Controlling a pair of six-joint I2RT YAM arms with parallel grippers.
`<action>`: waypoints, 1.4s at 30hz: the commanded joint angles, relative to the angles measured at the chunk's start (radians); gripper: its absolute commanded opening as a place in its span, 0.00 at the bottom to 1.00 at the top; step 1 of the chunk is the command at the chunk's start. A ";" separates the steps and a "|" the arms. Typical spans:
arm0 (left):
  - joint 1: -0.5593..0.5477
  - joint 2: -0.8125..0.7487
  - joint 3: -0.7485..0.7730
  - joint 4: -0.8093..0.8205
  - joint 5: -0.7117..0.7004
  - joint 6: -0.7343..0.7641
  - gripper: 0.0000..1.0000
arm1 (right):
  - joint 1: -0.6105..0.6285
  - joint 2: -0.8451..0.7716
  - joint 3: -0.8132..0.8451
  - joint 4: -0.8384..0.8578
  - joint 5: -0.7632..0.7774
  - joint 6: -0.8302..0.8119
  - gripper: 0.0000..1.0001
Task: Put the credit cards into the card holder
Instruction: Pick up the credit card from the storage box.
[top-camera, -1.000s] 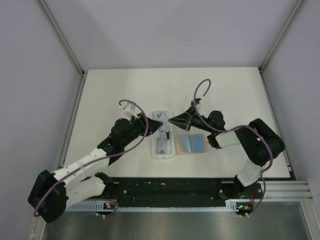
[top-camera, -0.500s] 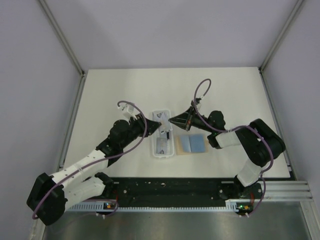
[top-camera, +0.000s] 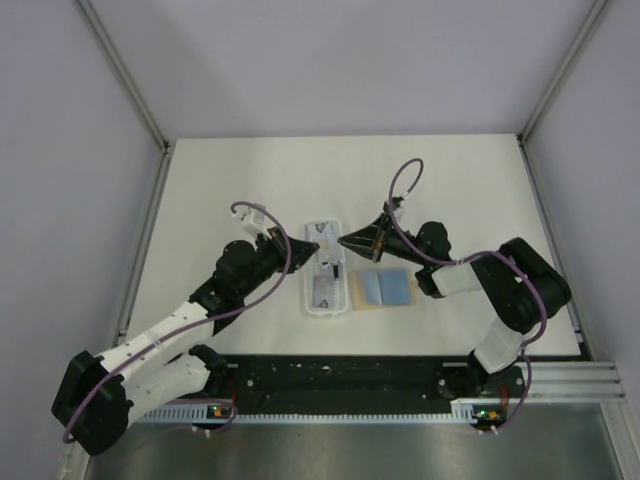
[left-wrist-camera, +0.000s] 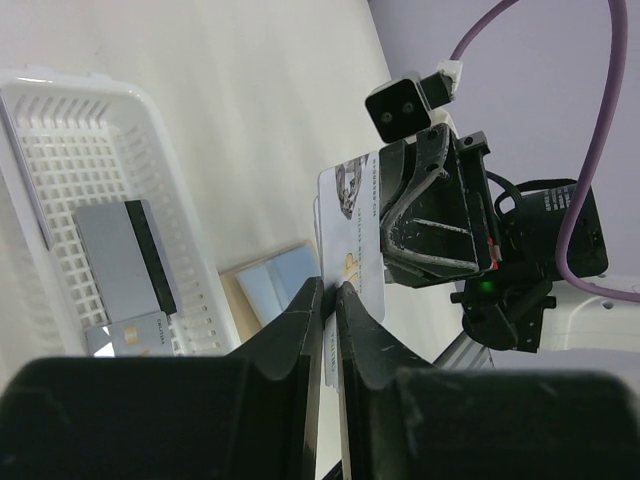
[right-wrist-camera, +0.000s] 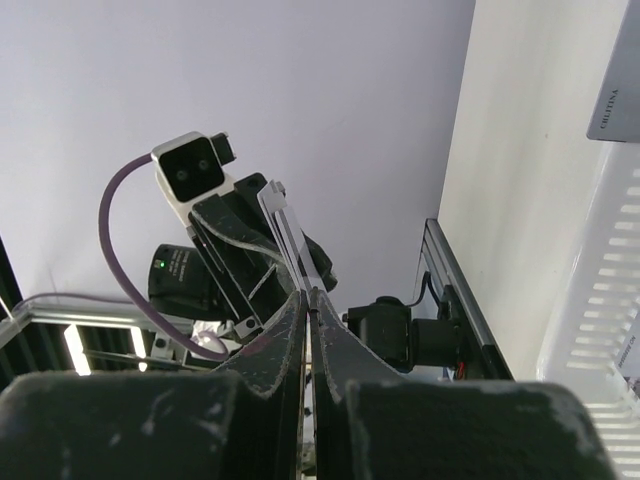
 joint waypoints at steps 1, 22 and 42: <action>0.007 -0.016 -0.009 -0.010 -0.024 0.020 0.10 | -0.004 -0.032 -0.003 0.321 0.000 -0.010 0.00; 0.051 0.119 -0.015 0.018 -0.035 0.083 0.00 | -0.007 0.162 0.072 0.321 -0.029 -0.093 0.00; 0.103 0.259 -0.041 0.101 0.017 0.111 0.00 | -0.054 0.252 0.094 0.272 -0.064 -0.197 0.00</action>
